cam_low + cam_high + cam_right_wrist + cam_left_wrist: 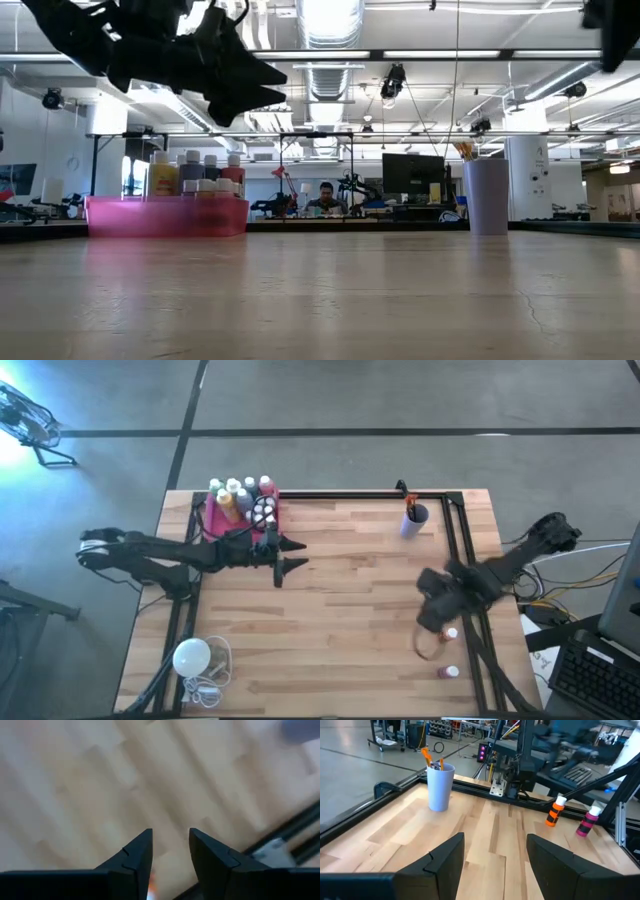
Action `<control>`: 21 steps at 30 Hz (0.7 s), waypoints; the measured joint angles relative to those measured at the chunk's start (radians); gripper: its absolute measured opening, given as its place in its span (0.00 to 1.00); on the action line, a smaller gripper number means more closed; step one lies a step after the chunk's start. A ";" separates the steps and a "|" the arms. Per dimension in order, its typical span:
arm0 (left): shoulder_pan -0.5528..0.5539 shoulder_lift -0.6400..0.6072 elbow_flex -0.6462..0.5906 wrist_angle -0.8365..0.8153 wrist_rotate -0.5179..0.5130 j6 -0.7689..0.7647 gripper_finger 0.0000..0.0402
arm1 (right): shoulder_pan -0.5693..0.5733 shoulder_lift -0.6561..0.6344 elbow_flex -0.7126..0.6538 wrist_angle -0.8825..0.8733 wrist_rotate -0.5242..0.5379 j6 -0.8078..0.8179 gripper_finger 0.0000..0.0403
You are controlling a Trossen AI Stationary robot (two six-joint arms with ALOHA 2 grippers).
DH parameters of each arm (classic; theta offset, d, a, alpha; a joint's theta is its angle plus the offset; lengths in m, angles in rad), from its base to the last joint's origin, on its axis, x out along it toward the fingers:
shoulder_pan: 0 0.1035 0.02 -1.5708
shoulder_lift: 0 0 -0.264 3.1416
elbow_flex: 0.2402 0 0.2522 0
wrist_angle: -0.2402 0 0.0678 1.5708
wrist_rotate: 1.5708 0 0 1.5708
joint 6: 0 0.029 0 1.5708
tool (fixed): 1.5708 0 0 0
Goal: Pick & Place Paint Supplies
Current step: Put the small orange paint bottle into the pink bin
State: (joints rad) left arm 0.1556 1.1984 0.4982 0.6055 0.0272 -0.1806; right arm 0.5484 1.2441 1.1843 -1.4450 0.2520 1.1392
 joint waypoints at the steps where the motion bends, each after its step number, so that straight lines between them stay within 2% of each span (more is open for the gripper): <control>1: -0.001 0.004 0.002 0.000 0.000 0.000 0.55 | 0.047 0.000 0.009 0.002 -0.004 0.042 0.30; 8: -0.005 0.009 0.004 0.001 0.007 -0.002 0.55 | 0.348 0.000 -0.010 -0.002 -0.020 0.461 0.27; 12: -0.005 0.009 0.004 0.007 0.007 -0.002 0.55 | 0.497 0.000 -0.061 0.001 -0.009 0.688 0.32; 17: -0.005 0.009 0.004 0.007 0.007 -0.002 0.54 | 0.592 -0.001 -0.122 0.015 0.010 0.867 0.44; 21: -0.005 0.009 0.004 0.007 0.007 -0.003 0.54 | 0.602 -0.001 -0.159 0.067 -0.009 0.887 0.53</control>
State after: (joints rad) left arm 0.1501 1.2076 0.5018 0.6128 0.0338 -0.1833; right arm 1.1503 1.2430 1.0257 -1.3778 0.2434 2.0266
